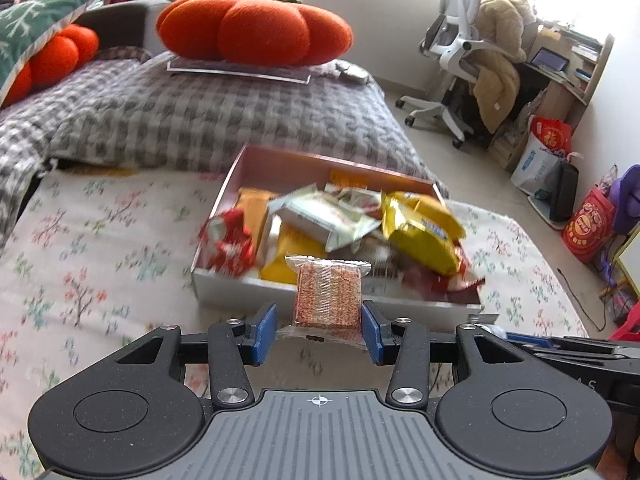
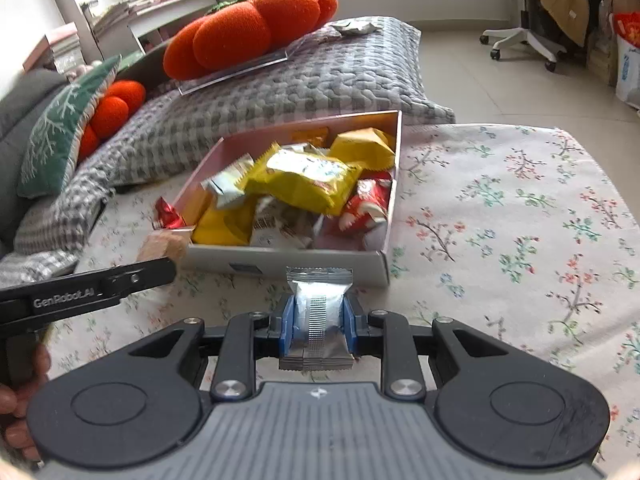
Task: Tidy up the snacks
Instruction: 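Carry wafer block and silver packet into the pink box and open both grippers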
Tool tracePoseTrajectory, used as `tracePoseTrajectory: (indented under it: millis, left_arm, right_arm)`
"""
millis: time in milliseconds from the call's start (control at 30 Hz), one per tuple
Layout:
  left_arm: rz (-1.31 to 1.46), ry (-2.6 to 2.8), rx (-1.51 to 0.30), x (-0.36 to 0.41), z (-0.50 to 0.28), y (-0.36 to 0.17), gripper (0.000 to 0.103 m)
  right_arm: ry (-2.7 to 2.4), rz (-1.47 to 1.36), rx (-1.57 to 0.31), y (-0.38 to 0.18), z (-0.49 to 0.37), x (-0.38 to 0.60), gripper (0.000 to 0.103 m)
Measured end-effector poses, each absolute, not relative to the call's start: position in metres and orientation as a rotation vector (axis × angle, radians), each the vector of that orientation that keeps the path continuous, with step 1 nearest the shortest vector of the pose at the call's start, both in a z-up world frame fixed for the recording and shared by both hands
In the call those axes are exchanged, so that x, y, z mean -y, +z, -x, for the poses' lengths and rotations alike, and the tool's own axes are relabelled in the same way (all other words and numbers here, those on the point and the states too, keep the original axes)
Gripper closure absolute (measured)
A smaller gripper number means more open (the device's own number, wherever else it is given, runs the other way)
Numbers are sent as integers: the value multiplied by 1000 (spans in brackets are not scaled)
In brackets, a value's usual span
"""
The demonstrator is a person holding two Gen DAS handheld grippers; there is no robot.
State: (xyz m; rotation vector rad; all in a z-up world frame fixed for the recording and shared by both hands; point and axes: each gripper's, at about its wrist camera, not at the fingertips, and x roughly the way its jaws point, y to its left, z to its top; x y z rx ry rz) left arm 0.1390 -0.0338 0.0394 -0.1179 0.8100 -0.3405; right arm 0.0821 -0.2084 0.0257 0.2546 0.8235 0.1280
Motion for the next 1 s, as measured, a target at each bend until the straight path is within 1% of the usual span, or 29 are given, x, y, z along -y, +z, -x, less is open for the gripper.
tracePoseTrajectory:
  millis: [333, 667, 833, 1000]
  left_arm:
    - [139, -386, -819, 35, -167, 31, 61]
    - [133, -420, -825, 46, -187, 19, 60]
    - [138, -419, -829, 44, -195, 11, 60]
    - [148, -411, -826, 41, -200, 6, 60]
  right_arm:
    - [185, -345, -762, 33, -106, 204, 80]
    - [212, -454, -770, 27, -124, 209, 80]
    - [190, -448, -784, 21, -134, 206, 80]
    - [172, -467, -780, 15, -146, 205, 82]
